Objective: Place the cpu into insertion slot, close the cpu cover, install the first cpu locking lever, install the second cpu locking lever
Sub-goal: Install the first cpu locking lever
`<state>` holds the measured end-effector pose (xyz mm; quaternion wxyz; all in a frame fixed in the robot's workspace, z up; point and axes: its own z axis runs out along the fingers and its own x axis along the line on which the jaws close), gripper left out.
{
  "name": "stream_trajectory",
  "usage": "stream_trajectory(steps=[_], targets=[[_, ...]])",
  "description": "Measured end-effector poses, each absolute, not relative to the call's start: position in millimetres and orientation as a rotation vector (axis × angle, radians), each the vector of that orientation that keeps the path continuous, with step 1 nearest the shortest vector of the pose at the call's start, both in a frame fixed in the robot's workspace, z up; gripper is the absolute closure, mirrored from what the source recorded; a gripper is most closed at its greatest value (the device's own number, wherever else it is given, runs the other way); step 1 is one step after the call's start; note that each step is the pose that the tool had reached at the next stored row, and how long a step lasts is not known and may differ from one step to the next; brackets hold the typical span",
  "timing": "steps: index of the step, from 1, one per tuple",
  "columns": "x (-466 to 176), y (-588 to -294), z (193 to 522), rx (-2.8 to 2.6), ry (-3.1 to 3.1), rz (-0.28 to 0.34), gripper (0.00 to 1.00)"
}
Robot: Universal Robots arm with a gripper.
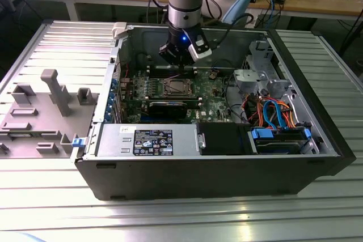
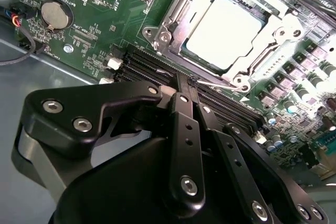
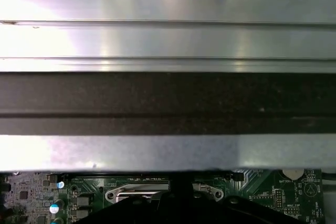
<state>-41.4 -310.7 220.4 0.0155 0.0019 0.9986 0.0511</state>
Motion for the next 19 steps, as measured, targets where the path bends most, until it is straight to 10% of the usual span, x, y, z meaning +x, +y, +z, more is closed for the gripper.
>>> stream_trajectory(steps=[19], targets=[[-37.0,-310.7,207.6,0.016,3.106,0.161,0.89]])
